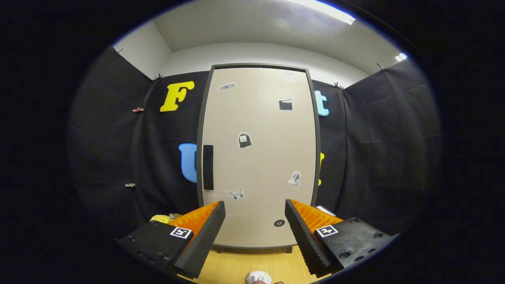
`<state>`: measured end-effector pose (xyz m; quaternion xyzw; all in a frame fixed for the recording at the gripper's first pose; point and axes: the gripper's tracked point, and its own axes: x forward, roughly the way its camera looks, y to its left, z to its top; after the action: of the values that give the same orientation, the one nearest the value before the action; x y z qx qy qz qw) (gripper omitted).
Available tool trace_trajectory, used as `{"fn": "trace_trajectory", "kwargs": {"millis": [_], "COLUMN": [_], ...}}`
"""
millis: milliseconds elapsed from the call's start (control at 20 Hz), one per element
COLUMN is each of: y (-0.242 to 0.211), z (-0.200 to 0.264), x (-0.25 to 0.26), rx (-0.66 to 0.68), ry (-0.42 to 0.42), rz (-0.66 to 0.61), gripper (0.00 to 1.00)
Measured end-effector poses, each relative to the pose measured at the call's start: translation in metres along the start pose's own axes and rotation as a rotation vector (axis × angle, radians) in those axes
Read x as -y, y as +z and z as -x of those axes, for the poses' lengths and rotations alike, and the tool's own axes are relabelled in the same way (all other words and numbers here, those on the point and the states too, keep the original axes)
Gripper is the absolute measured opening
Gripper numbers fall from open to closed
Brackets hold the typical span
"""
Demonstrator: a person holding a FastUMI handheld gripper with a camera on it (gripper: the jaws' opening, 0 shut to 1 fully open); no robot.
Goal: Open the shoe cabinet door, grab the shoes and put them into the shoe cabinet, then close the shoe cabinet door.
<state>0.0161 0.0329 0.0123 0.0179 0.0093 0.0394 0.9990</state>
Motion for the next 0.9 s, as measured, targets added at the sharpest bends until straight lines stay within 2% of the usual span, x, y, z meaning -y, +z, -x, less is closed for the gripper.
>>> {"fn": "trace_trajectory", "kwargs": {"millis": [500, 600, 900], "y": [0.002, 0.008, 0.029], "z": [-0.061, -0.078, -0.129], "x": [-0.048, -0.067, -0.08], "rx": [-0.078, -0.088, -0.048], "ry": [0.07, 0.105, 0.091], "rz": [0.009, 0.0, -0.011], "gripper": [0.98, 0.98, 0.98]}}
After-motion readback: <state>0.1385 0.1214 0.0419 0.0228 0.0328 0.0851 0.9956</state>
